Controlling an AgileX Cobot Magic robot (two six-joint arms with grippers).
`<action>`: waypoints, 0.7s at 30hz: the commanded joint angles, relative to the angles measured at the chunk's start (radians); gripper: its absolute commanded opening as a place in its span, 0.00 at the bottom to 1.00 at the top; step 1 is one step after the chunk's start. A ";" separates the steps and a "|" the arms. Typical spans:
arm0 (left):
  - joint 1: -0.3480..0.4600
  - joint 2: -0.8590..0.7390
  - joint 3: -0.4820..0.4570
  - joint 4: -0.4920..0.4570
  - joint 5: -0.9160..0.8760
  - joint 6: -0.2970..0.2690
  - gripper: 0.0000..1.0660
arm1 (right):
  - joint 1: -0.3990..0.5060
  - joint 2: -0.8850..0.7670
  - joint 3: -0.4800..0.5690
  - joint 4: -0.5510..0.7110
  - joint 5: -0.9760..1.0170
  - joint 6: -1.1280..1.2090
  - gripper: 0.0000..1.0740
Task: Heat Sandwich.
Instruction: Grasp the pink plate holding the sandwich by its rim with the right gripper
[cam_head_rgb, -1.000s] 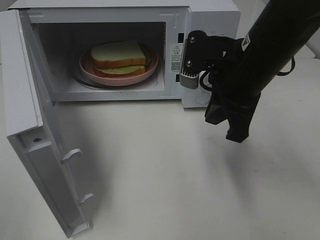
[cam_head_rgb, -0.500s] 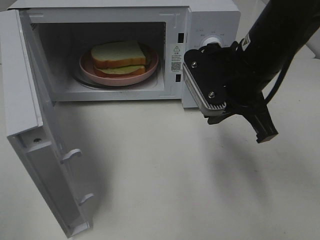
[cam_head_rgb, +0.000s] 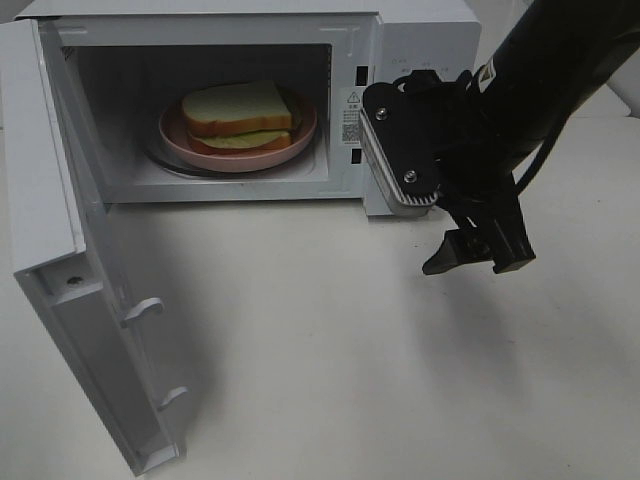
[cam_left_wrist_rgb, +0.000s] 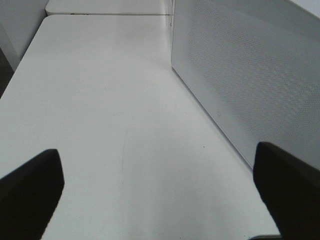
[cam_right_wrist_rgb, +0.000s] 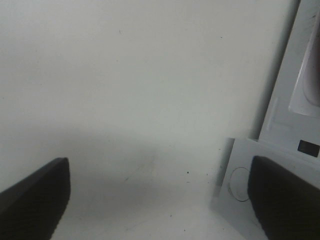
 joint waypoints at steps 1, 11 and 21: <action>-0.006 -0.024 0.002 -0.008 -0.010 0.000 0.92 | 0.004 -0.013 -0.006 -0.005 -0.024 0.016 0.93; -0.006 -0.024 0.002 -0.008 -0.010 0.000 0.92 | 0.050 0.007 -0.027 -0.103 -0.073 0.055 0.91; -0.006 -0.024 0.002 -0.008 -0.010 0.000 0.92 | 0.086 0.119 -0.141 -0.103 -0.095 0.068 0.89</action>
